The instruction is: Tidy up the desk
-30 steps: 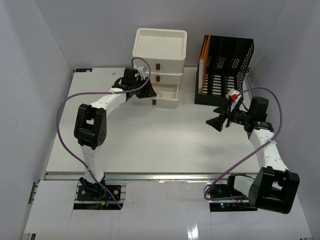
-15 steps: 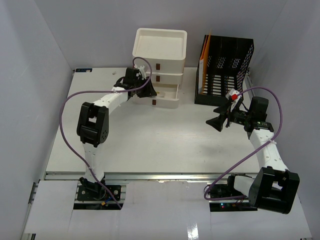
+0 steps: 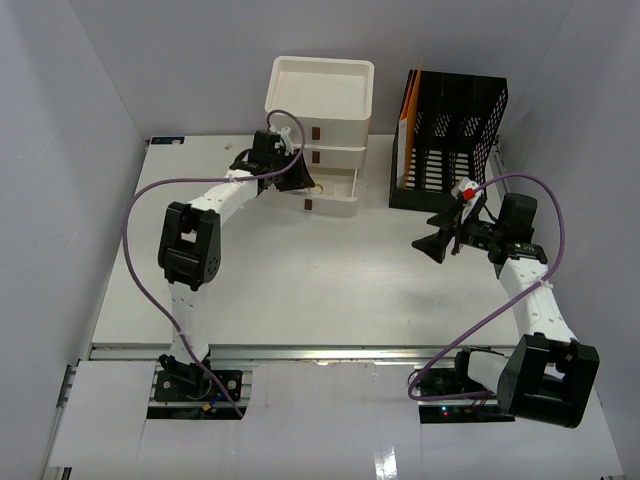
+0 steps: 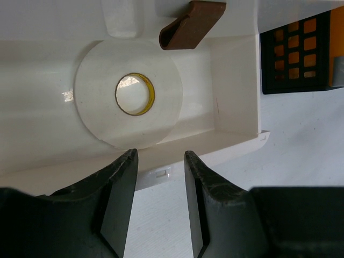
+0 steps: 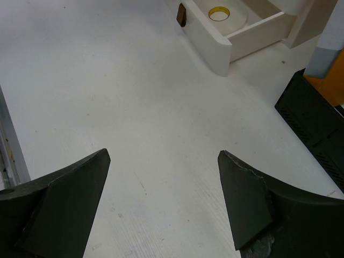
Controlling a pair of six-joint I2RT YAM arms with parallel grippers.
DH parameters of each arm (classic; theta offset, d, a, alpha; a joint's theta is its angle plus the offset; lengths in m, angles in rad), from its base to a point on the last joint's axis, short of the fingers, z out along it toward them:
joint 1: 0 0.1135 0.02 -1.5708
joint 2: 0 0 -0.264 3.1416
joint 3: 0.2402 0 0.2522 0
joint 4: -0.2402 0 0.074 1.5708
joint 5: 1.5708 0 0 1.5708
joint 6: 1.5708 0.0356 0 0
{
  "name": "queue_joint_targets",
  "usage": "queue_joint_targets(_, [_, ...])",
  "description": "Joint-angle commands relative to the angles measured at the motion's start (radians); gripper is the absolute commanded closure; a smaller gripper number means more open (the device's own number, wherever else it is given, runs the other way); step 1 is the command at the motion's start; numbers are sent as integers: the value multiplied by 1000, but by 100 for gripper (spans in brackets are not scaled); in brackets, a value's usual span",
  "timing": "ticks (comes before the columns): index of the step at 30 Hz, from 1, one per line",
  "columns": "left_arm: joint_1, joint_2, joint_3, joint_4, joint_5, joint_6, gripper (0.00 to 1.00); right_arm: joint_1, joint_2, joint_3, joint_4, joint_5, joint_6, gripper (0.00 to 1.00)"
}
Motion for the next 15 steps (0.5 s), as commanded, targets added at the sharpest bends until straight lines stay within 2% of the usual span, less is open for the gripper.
queue_joint_targets(1, [-9,-81,1,23,4,47,47,-5,1,13,-16,-9,-14,12])
queue_joint_targets(3, [-9,-131,-72,64,-2,59,47,-4,1,12,-14,-10,-14,12])
queue_joint_targets(4, [-8,-176,-131,134,-18,60,47,-5,2,12,-14,-10,-14,12])
queue_joint_targets(8, [-8,-388,-438,350,-95,40,47,-4,3,10,-11,-9,-14,12])
queue_joint_targets(11, [-9,-456,-541,429,-116,31,47,-6,6,7,-8,-9,-11,12])
queue_joint_targets(15, [-19,-440,-625,452,-79,32,47,-6,9,6,-5,-2,-9,12])
